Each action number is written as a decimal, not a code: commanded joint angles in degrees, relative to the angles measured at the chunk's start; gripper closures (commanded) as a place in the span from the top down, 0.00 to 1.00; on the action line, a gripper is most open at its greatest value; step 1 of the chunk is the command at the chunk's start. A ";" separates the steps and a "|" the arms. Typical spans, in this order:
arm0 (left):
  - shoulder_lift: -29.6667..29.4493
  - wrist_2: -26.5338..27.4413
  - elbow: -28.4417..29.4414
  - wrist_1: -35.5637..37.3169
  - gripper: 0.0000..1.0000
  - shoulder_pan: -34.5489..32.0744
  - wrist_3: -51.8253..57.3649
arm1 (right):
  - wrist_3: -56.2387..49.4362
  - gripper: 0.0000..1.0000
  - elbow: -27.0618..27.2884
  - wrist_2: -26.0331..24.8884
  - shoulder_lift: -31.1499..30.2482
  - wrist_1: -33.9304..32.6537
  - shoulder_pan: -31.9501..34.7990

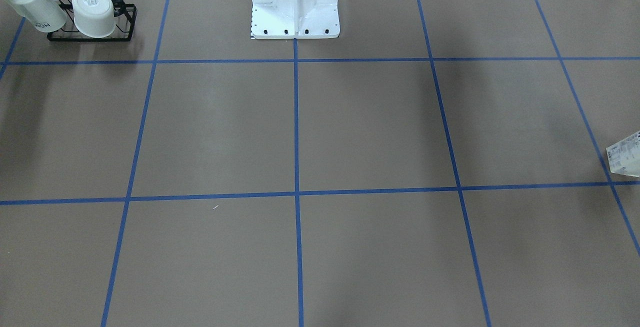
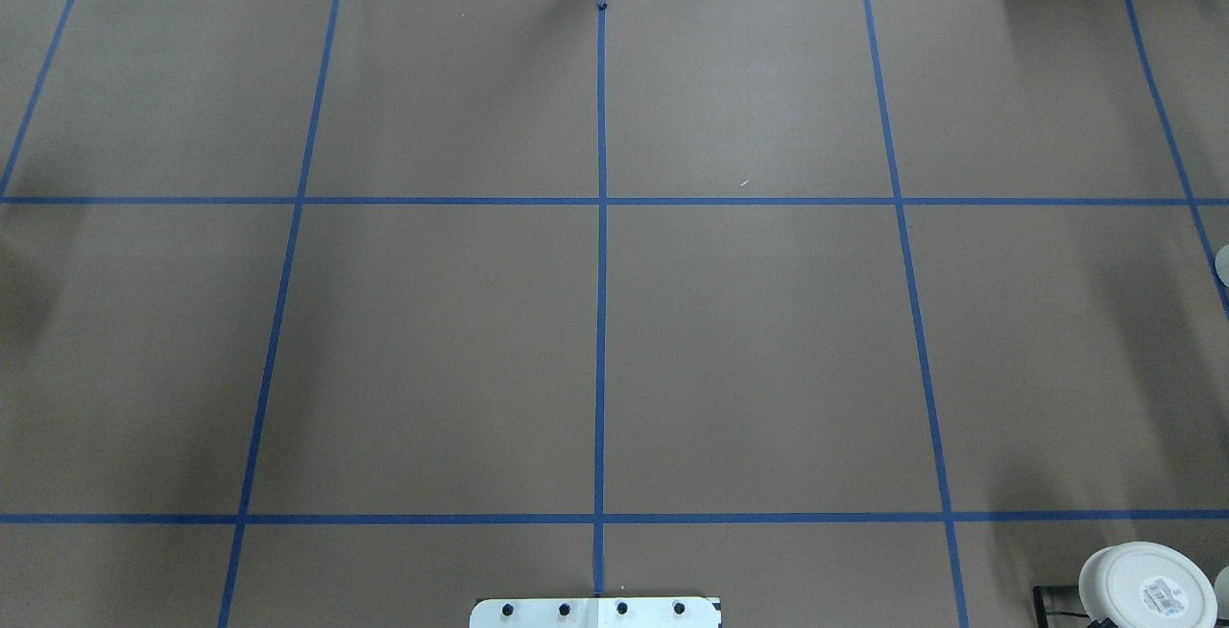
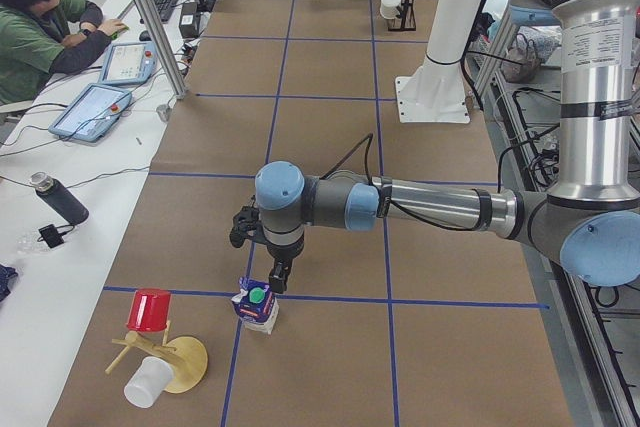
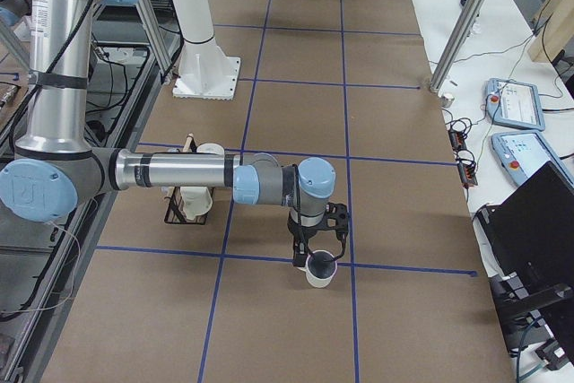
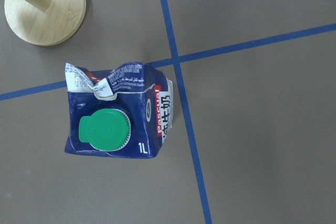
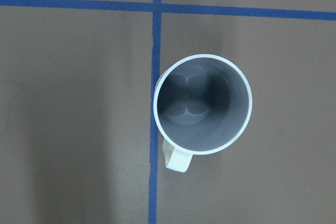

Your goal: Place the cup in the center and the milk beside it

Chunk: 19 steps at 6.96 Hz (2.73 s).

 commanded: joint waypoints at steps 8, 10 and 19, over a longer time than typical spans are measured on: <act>-1.15 0.35 -1.59 -12.61 0.98 -0.07 -0.44 | 0.09 1.00 9.31 -0.35 6.66 0.00 0.00; -3.42 0.53 2.53 -20.19 0.98 -0.07 -0.79 | 0.00 1.00 9.58 -0.26 6.94 0.00 0.00; -3.96 0.00 -0.88 -27.16 0.99 0.02 -11.17 | 4.66 0.89 -9.73 -0.09 4.74 24.49 -2.10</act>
